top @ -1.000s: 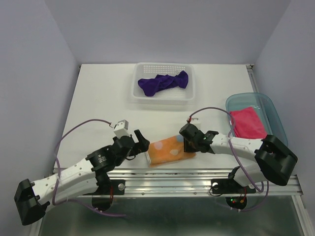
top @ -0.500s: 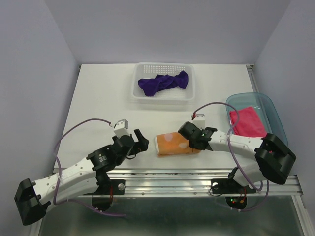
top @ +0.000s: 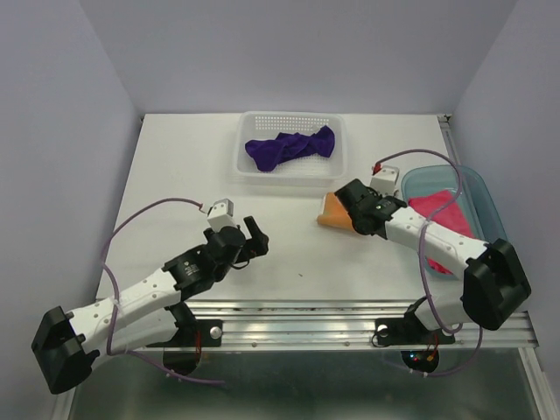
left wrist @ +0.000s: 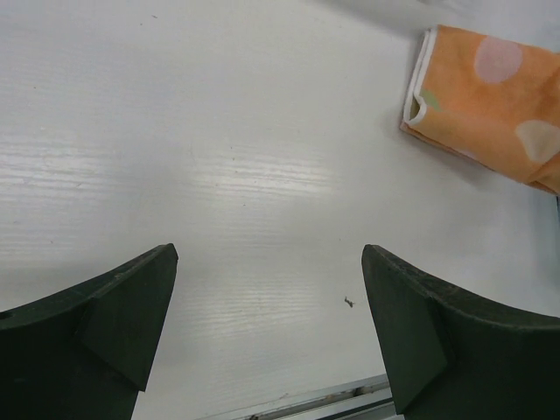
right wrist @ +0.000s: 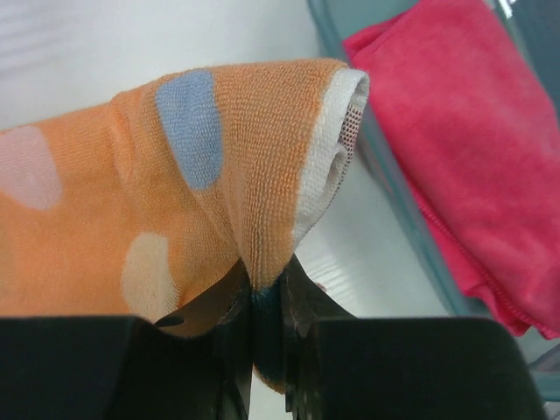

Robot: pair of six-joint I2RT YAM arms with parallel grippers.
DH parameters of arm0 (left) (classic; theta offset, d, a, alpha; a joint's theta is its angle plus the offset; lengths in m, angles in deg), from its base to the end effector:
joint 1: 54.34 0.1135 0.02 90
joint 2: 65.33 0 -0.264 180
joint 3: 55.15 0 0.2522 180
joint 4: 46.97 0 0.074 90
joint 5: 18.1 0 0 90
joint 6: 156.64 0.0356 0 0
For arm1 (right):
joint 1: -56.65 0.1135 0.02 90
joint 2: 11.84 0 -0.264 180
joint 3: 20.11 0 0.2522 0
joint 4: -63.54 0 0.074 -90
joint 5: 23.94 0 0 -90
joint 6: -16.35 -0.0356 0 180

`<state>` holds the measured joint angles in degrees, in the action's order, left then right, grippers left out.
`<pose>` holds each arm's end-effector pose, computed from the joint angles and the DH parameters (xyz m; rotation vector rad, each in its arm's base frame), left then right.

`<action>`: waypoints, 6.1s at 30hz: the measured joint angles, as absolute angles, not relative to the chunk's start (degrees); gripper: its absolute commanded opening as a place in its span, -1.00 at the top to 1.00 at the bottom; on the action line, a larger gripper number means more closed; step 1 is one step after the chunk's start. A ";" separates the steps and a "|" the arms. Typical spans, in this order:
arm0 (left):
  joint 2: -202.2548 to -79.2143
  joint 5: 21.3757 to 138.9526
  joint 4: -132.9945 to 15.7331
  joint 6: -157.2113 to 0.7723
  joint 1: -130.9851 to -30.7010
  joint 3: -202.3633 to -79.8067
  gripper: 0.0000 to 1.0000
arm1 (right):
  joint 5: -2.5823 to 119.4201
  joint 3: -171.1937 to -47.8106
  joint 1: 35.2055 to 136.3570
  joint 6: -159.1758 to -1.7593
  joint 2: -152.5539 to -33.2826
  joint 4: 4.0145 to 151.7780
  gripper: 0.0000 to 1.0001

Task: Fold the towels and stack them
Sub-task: Neatly place the folded towel into the bin, then grab crumpled towel

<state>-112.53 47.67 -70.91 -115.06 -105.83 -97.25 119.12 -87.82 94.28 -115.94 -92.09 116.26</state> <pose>0.1266 -0.1356 0.2331 -0.2066 2.0826 -0.6488 0.2244 0.1371 0.2323 0.3276 2.1718 -0.5279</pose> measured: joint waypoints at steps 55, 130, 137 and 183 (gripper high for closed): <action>-120.79 52.64 -66.25 -108.09 -102.99 -102.81 -0.98 | 118.22 -97.68 59.86 -109.95 -76.24 108.70 0.99; -127.22 62.03 -60.53 -104.38 -100.34 -102.81 -0.98 | 111.45 -68.04 57.36 -143.76 -57.73 110.97 -0.62; -127.22 62.08 -60.50 -104.40 -100.32 -102.81 -0.98 | 110.42 -67.76 57.36 -145.51 -47.63 116.92 -1.00; -170.71 57.93 -72.31 -86.54 -85.96 -161.60 -0.98 | 62.64 -73.53 61.98 -103.61 -71.08 89.33 -1.00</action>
